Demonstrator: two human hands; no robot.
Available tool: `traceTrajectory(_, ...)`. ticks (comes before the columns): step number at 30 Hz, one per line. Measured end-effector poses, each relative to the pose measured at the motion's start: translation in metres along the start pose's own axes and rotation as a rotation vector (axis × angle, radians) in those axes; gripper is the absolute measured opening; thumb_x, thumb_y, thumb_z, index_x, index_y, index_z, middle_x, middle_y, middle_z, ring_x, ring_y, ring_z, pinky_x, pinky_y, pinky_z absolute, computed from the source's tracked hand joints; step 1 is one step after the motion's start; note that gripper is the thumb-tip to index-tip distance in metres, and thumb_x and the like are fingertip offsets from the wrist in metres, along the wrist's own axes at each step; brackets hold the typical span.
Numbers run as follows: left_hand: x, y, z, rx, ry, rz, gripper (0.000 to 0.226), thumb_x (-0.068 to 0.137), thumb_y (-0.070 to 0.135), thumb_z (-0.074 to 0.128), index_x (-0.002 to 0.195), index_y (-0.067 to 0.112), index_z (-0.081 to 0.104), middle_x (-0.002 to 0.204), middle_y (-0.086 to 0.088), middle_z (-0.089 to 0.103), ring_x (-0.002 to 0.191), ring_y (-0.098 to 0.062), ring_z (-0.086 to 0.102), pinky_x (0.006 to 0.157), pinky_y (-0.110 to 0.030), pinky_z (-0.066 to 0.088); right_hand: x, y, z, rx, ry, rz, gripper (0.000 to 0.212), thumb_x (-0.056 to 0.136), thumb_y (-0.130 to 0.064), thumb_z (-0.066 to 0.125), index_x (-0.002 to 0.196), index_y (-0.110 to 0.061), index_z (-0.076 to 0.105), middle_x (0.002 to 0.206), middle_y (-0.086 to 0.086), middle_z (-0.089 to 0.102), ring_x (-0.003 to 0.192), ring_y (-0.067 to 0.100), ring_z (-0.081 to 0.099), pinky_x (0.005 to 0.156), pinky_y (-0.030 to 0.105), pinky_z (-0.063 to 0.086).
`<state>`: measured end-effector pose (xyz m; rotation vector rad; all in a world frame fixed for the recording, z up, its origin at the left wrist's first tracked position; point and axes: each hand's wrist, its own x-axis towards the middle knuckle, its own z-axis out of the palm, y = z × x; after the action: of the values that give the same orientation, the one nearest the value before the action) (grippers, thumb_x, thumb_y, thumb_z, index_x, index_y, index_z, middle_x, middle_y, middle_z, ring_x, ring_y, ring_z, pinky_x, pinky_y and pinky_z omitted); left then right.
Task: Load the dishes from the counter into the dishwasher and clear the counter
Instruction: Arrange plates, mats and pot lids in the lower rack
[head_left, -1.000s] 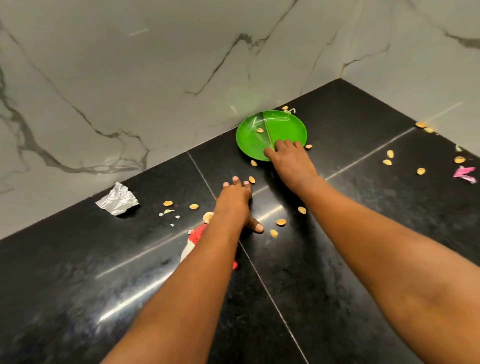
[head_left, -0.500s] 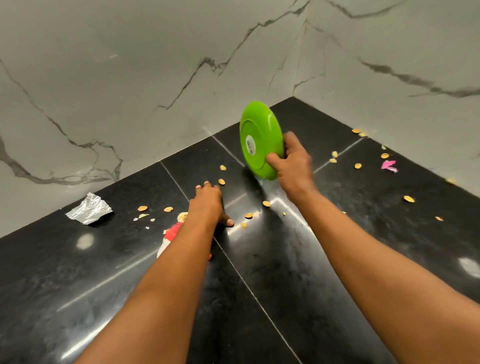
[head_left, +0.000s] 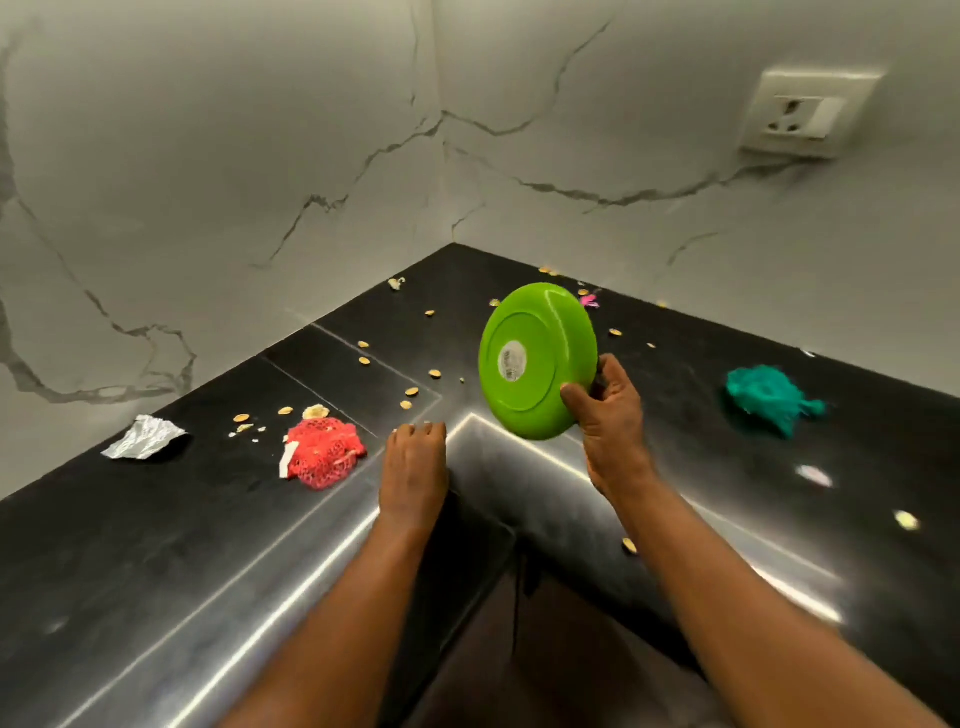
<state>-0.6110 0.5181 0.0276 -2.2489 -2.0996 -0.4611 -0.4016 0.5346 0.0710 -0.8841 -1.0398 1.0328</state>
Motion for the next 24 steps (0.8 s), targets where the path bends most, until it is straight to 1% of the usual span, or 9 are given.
traceTrajectory(2,-0.033,0.016,-0.005,-0.043,0.014,0.054,0.019,0.066,-0.004,0.058,0.074,0.013,0.056,0.076,-0.013,0.063,0.077,-0.036,0.056,0.065,-0.040,0.043,-0.045,-0.024,-0.017,-0.027,-0.054,-0.022,0.042,0.061,-0.023,0.081,0.087,-0.016,0.049,0.079,0.005,0.053,0.075,0.018,0.048,0.066,0.029,0.042)
traceTrajectory(4,-0.071,0.034,-0.008,-0.050,0.062,0.138,0.013,0.070,0.003,0.058,0.078,0.013,0.058,0.076,-0.012,0.063,0.076,-0.036,0.056,0.064,-0.039,0.043,-0.099,-0.047,-0.035,-0.046,-0.084,-0.041,0.053,0.059,-0.035,0.085,0.091,-0.013,0.050,0.078,-0.005,0.061,0.073,0.008,0.054,0.065,0.021,0.046)
traceTrajectory(6,-0.112,0.055,-0.010,-0.049,0.125,0.213,0.010,0.074,0.009,0.063,0.079,0.013,0.057,0.074,-0.010,0.059,0.071,-0.034,0.055,0.060,-0.038,0.043,-0.154,-0.063,-0.055,-0.106,-0.050,-0.043,0.043,0.064,-0.028,0.081,0.088,-0.013,0.048,0.073,0.001,0.056,0.067,0.011,0.049,0.060,0.021,0.043)
traceTrajectory(9,-0.168,0.081,-0.004,-0.060,0.173,0.312,0.010,0.081,0.015,0.048,0.086,0.013,0.055,0.079,-0.011,0.056,0.074,-0.033,0.054,0.065,-0.040,0.043,-0.234,-0.074,-0.086,-0.229,0.042,-0.006,0.026,0.073,-0.015,0.071,0.087,-0.012,0.049,0.075,0.013,0.050,0.068,0.019,0.041,0.057,0.030,0.037)
traceTrajectory(12,-0.229,0.112,0.014,-0.049,0.093,0.370,0.018,0.076,0.002,0.052,0.092,0.011,0.054,0.084,-0.012,0.052,0.077,-0.035,0.051,0.069,-0.043,0.043,-0.323,-0.078,-0.118,-0.297,0.210,0.056,0.024,0.071,-0.014,0.068,0.087,-0.006,0.051,0.074,0.009,0.051,0.067,0.015,0.042,0.059,0.030,0.037)
traceTrajectory(15,-0.296,0.151,0.041,-0.103,-0.063,0.361,0.024,0.076,-0.004,0.061,0.097,0.006,0.055,0.089,-0.015,0.053,0.080,-0.037,0.052,0.069,-0.045,0.043,-0.419,-0.082,-0.149,-0.394,0.401,0.147,0.021,0.069,-0.022,0.066,0.079,-0.011,0.051,0.066,-0.011,0.050,0.062,0.003,0.042,0.056,0.023,0.038)
traceTrajectory(17,-0.337,0.174,0.057,-0.100,-0.215,0.352,0.026,0.078,-0.005,0.060,0.102,0.002,0.056,0.093,-0.018,0.055,0.082,-0.039,0.054,0.069,-0.046,0.045,-0.474,-0.082,-0.167,-0.469,0.496,0.207,0.018,0.070,-0.022,0.064,0.075,-0.015,0.048,0.062,-0.010,0.045,0.058,0.001,0.037,0.053,0.021,0.035)
traceTrajectory(21,-0.431,0.233,0.098,-0.035,-0.521,0.498,0.029,0.087,-0.002,0.051,0.115,0.000,0.055,0.108,-0.022,0.056,0.094,-0.041,0.056,0.076,-0.047,0.046,-0.582,-0.081,-0.220,-0.598,0.685,0.365,0.017,0.068,-0.033,0.059,0.078,-0.025,0.048,0.062,0.000,0.045,0.058,0.007,0.040,0.056,0.038,0.041)
traceTrajectory(24,-0.499,0.273,0.134,0.001,-0.706,0.584,0.031,0.092,0.006,0.052,0.122,0.002,0.052,0.118,-0.021,0.054,0.104,-0.038,0.055,0.083,-0.046,0.046,-0.654,-0.082,-0.261,-0.663,0.827,0.473,0.016,0.066,-0.030,0.059,0.078,-0.025,0.049,0.064,-0.006,0.049,0.055,0.003,0.040,0.056,0.029,0.042)
